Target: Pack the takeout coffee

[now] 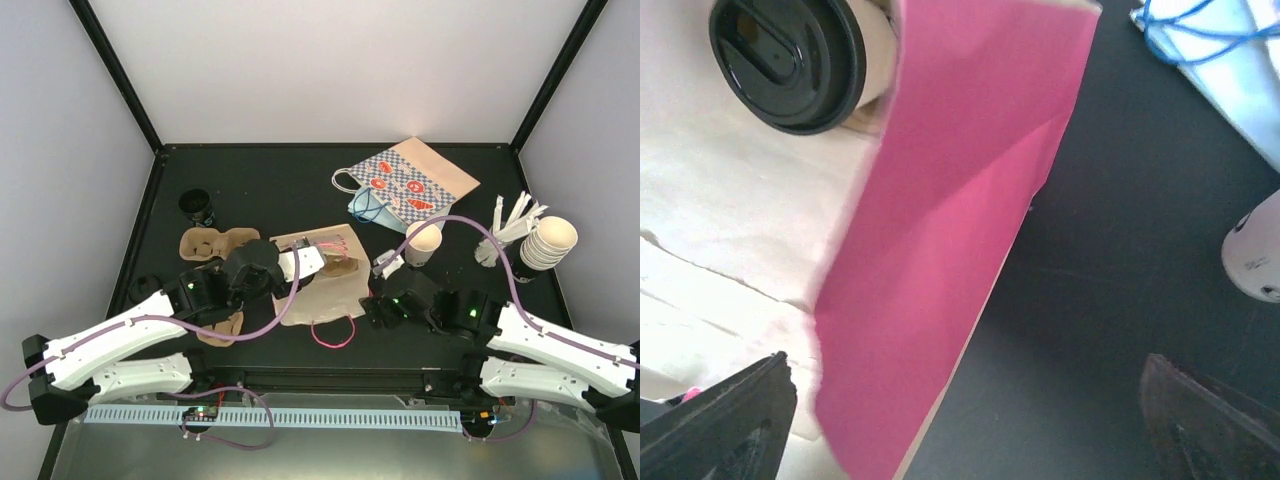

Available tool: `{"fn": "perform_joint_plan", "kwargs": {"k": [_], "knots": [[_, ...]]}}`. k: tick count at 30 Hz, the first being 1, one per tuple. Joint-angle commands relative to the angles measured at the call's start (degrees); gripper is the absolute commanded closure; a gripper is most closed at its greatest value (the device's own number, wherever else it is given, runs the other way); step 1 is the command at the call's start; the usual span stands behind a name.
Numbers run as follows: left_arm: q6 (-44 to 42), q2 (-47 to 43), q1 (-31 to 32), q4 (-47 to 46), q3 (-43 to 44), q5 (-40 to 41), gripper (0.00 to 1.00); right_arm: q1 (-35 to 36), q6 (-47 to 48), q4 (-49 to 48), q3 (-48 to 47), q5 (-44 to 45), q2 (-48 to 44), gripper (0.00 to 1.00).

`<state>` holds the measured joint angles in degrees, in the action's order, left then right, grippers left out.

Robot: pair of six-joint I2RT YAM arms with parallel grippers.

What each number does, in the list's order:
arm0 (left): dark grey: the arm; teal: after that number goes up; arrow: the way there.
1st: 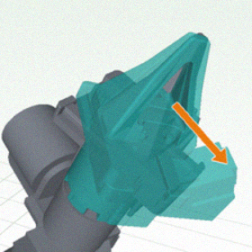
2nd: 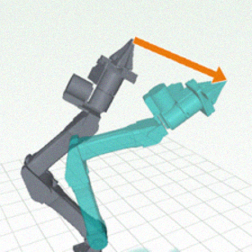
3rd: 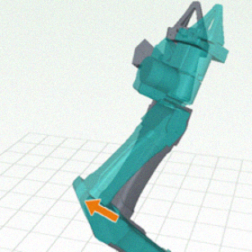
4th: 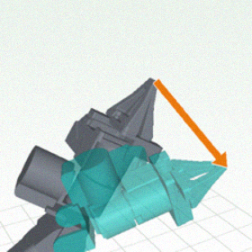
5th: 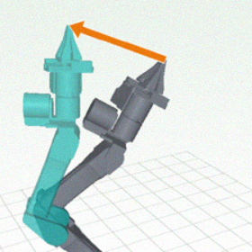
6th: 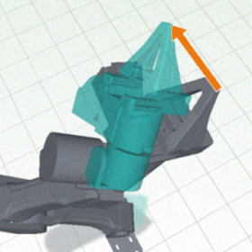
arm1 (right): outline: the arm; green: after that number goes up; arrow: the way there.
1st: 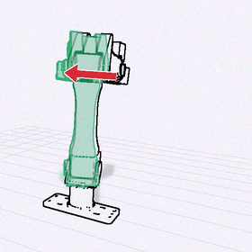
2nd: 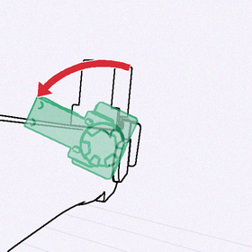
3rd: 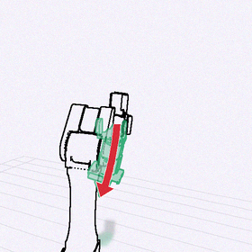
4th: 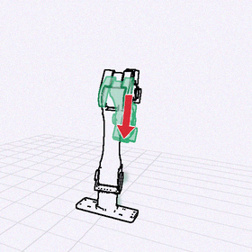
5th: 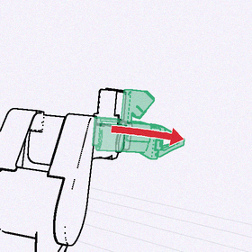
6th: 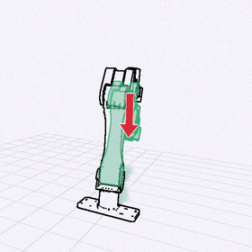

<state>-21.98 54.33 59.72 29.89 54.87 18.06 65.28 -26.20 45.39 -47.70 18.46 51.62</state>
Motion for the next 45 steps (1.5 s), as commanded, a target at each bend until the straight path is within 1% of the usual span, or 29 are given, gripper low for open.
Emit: {"fn": "perform_joint_plan", "kwargs": {"k": [1, 3, 6, 9, 12, 15, 19, 22, 26, 27, 28, 31, 34, 36, 40, 43, 45], "knots": [[3.2, 2.1, -0.8, -0.6, 4.6, 2.8, 0.98, 0.2, -1.2, 1.8, -6.0, 5.4, -1.0, 0.00], [3.8, 4.5, -2.4, 0.5, 6.8, 2.5, 0.98, 0.3, -1.1, 4.5, -9.5, 9.2, -0.7, 0.00], [3.3, 7.8, -7.0, 1.1, 9.3, 0.5, 0.98, 0.1, -1.6, 8.4, -15.1, 14.0, -1.1, 0.00], [3.7, 11.4, -14.5, 2.0, 13.6, -6.4, 0.98, 0.1, -2.0, 9.9, -18.0, 17.6, -3.2, 0.00], [6.1, 17.5, -20.8, 5.3, 19.7, -11.9, 0.98, 0.1, -2.1, 8.9, -17.7, 19.9, -6.2, 0.00], [8.7, 24.7, -24.6, 9.8, 25.8, -15.2, 0.98, 0.1, -2.6, 8.9, -17.0, 20.7, -7.8, 0.00], [12.5, 31.7, -29.2, 15.5, 33.5, -20.5, 0.98, 0.1, -4.4, 11.7, -17.5, 21.9, -7.6, 0.00], [16.4, 34.3, -32.7, 15.9, 35.9, -23.2, 0.99, 0.1, -5.4, 13.5, -17.8, 22.5, -7.4, 0.00], [19.5, 35.7, -35.8, 14.8, 36.9, -26.2, 0.97, 0.0, -6.7, 15.0, -17.7, 22.7, -7.4, 0.00], [19.8, 35.9, -36.3, 14.6, 37.1, -26.6, 0.95, 0.0, -6.9, 15.1, -17.3, 22.7, -7.4, 0.00], [19.9, 35.8, -36.6, 14.5, 37.1, -27.0, 0.90, 0.0, -7.1, 15.2, -17.0, 22.7, -7.3, 0.00], [20.9, 34.5, -37.4, 14.1, 36.6, -27.1, 0.65, -0.1, -8.7, 16.1, -15.5, 22.3, -5.7, 0.00], [22.0, 31.6, -37.7, 12.7, 35.5, -26.5, 0.51, -1.4, -10.4, 17.5, -15.3, 21.0, -3.0, 0.00], [22.4, 29.3, -37.9, 12.4, 35.0, -25.5, 0.43, -4.0, -10.3, 17.2, -15.4, 18.5, -1.8, 0.00], [23.4, 22.8, -38.1, 12.7, 32.5, -23.6, 0.29, -12.3, -7.0, 15.4, -15.4, 8.9, 1.2, 0.00], [24.7, 14.9, -38.3, 10.8, 27.3, -21.1, 0.18, -17.9, -5.2, 16.1, -16.2, 6.9, 5.0, 0.00], [25.9, 9.8, -38.7, 10.2, 23.7, -19.6, 0.08, -20.2, -4.6, 15.9, -16.8, 7.2, 6.9, 0.01]]}}
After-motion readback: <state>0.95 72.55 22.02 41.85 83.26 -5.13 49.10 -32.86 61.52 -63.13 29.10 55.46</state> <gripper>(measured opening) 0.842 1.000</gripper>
